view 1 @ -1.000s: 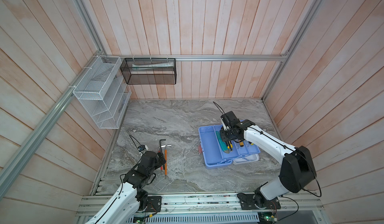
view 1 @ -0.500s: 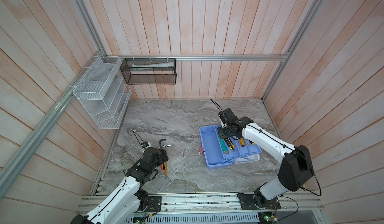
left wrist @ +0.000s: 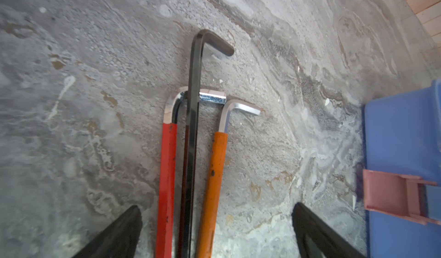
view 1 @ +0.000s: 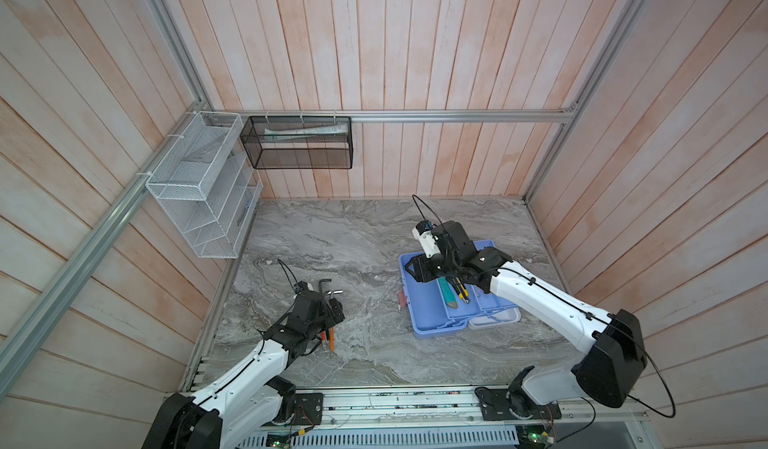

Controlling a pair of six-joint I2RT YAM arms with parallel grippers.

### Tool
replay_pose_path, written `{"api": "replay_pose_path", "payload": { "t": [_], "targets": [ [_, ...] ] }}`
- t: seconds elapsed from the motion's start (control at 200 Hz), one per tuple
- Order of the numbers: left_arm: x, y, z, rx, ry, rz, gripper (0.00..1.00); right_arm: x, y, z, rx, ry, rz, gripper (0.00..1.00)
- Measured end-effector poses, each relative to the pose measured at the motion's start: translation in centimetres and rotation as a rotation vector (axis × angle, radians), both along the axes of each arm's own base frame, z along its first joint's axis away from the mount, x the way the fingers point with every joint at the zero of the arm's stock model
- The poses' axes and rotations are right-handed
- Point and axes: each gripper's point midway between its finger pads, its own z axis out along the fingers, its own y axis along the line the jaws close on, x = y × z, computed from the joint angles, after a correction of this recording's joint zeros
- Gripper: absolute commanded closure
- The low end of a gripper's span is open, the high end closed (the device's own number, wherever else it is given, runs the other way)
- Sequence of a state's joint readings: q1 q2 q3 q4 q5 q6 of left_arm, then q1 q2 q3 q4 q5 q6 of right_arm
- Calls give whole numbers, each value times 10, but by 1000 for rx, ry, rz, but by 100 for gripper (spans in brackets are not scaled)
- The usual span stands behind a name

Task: Pack the tool kit
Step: 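Move the right gripper back to the hex key pile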

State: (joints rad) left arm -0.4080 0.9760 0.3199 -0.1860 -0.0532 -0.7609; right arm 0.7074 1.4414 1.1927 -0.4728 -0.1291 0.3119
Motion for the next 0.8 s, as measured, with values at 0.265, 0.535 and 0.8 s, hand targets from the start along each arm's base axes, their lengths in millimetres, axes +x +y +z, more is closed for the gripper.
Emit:
{"api": "replay_pose_path", "payload": {
  "t": [0.265,0.535,0.8],
  "targets": [
    [-1,-22,5,-55,-25,-55,0,-4,5,-7,26,18,11,45],
    [-7,-61,16,-131,-58,-139,0,-4,8,-16,18,40,21,44],
    [6,-37,53,-82,-122,-15,0,-24,66,-68,-44,115,141,47]
  ]
}}
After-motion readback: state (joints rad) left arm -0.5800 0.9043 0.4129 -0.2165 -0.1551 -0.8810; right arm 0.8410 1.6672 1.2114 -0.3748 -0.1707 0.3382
